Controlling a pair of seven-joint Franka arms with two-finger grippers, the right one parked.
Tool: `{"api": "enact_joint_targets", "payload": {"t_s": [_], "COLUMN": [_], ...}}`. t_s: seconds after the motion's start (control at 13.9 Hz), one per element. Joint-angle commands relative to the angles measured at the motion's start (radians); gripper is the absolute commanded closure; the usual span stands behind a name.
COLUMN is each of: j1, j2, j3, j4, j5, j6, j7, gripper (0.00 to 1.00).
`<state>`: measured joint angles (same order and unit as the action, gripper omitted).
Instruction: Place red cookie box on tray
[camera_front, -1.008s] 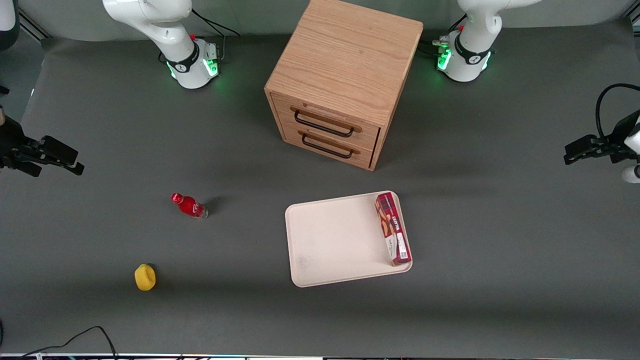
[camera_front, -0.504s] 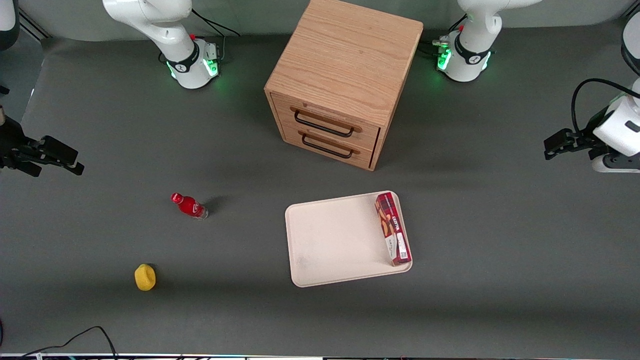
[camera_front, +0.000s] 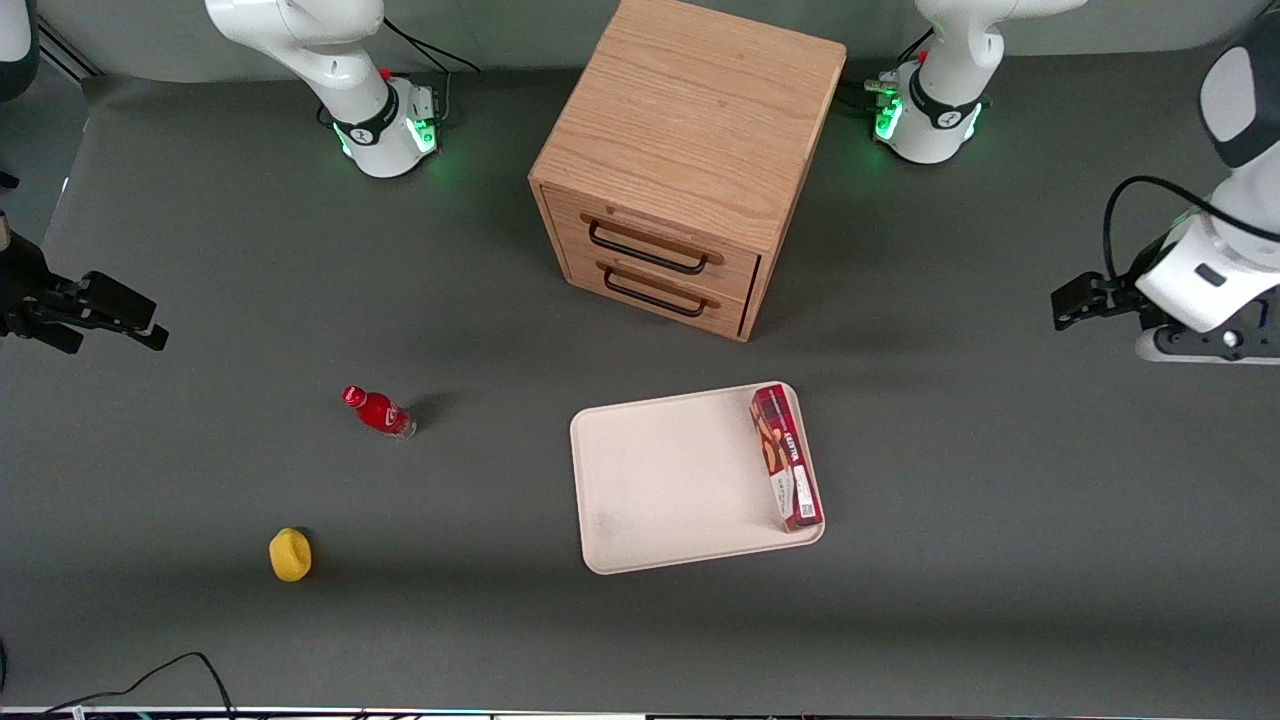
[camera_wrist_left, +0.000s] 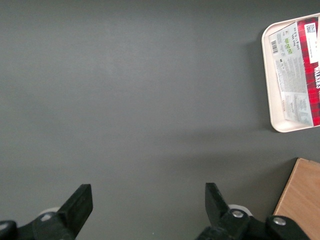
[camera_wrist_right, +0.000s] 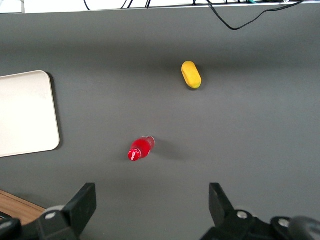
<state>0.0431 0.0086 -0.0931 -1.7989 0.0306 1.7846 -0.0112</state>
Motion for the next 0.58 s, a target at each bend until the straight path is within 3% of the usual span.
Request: {"api": "enact_joint_targets", "payload": {"t_s": [0.0, 0.5], "j1": [-0.011, -0.043], "j2": [0.027, 0.039], "j3": [0.007, 0.003], "j4": [0.047, 0.053], "j5": [0.006, 0.006], "j6": [-0.014, -0.019], "j7": [-0.018, -0.036], "gripper": [0.0, 0.0]}}
